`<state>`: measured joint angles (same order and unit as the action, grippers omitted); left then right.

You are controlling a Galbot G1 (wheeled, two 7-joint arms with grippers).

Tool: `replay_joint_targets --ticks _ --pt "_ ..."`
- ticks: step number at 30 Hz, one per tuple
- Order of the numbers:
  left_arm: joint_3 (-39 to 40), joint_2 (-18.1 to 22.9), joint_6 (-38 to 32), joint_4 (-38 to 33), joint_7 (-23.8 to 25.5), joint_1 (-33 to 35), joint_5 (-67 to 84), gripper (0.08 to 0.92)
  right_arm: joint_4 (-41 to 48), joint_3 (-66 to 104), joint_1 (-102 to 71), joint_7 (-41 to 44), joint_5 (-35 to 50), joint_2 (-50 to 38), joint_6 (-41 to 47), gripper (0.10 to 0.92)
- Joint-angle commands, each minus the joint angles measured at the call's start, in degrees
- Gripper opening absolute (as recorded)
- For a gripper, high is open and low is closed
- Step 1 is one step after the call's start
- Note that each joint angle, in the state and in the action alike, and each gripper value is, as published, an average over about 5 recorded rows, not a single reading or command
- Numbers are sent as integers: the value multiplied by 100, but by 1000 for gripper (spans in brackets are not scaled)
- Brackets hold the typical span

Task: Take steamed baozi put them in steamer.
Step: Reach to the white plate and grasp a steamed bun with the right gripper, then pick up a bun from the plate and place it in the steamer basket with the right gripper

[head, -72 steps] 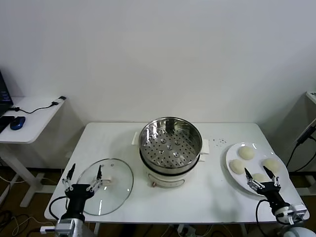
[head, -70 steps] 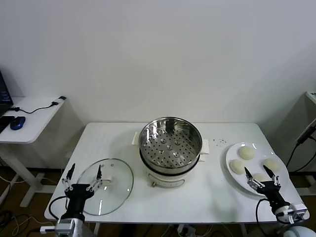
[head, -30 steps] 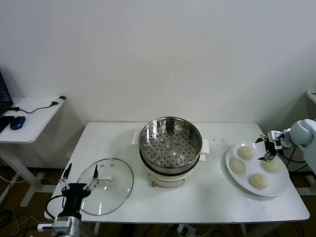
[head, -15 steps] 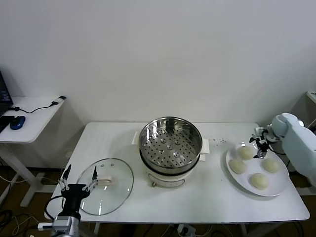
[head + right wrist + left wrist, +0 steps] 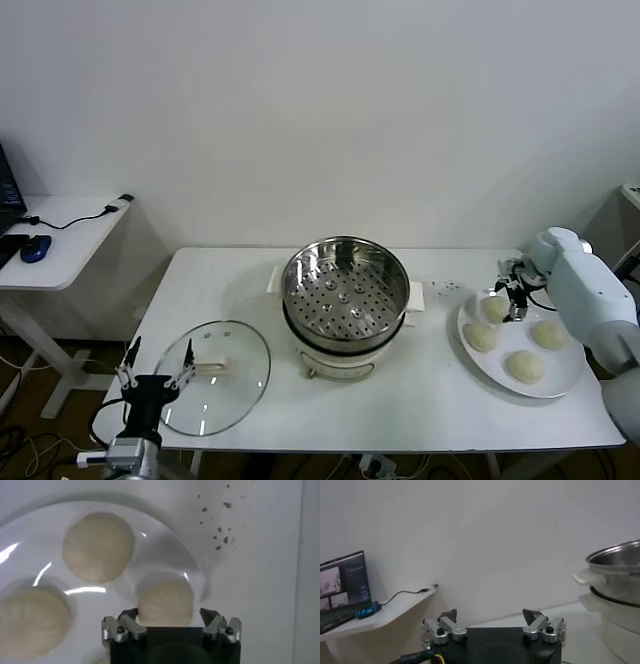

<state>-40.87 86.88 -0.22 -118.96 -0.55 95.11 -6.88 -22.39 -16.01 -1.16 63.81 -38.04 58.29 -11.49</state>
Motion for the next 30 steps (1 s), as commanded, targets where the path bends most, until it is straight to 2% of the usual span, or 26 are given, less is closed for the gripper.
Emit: replay_joint_targets --ticks 1,16,22,26,30 --pt "-3 -5 8 18 -15 -4 -1 823 211 97 53 12 -188 138 -44 789" --pt "-18 -9 0 50 -36 -2 -3 823 295 177 92 73 -282 182 -82 635" --pt "-21 -11 4 48 -48 14 1 823 73 58 122 206 -119 83 -179 620" --pt "-24 -31 5 33 -57 45 7 823 -624 -786 367 465 641 -231 -250 619" --pt "-35 -39 14 -22 -59 106 6 823 -1802 -2096 960 765 1760 -644 -319 619"
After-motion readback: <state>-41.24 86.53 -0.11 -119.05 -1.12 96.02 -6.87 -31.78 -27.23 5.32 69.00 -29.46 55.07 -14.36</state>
